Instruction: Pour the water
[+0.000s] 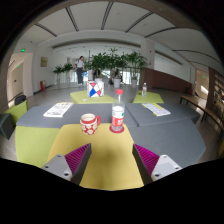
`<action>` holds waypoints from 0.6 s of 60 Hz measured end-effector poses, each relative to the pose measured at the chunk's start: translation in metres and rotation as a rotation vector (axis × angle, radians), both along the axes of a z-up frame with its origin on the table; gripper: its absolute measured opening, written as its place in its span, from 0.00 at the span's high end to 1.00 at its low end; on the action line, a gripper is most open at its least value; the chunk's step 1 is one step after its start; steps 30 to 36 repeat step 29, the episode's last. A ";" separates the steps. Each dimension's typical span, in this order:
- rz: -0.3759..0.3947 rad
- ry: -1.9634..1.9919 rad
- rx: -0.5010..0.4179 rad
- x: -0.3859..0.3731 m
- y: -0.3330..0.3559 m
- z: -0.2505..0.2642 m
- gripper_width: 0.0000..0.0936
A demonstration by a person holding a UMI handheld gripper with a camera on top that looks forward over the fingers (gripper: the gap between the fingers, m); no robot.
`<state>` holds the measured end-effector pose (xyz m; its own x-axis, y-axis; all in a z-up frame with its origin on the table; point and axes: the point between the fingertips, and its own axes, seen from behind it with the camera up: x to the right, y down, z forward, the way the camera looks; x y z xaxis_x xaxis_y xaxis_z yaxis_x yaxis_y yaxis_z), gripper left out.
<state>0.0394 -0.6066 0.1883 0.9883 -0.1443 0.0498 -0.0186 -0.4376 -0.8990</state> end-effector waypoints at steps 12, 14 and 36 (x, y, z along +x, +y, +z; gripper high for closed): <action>0.024 -0.005 0.006 -0.019 -0.025 0.002 0.09; 0.026 -0.008 0.005 -0.021 -0.028 0.001 0.09; 0.037 -0.030 -0.015 -0.031 -0.038 -0.009 0.09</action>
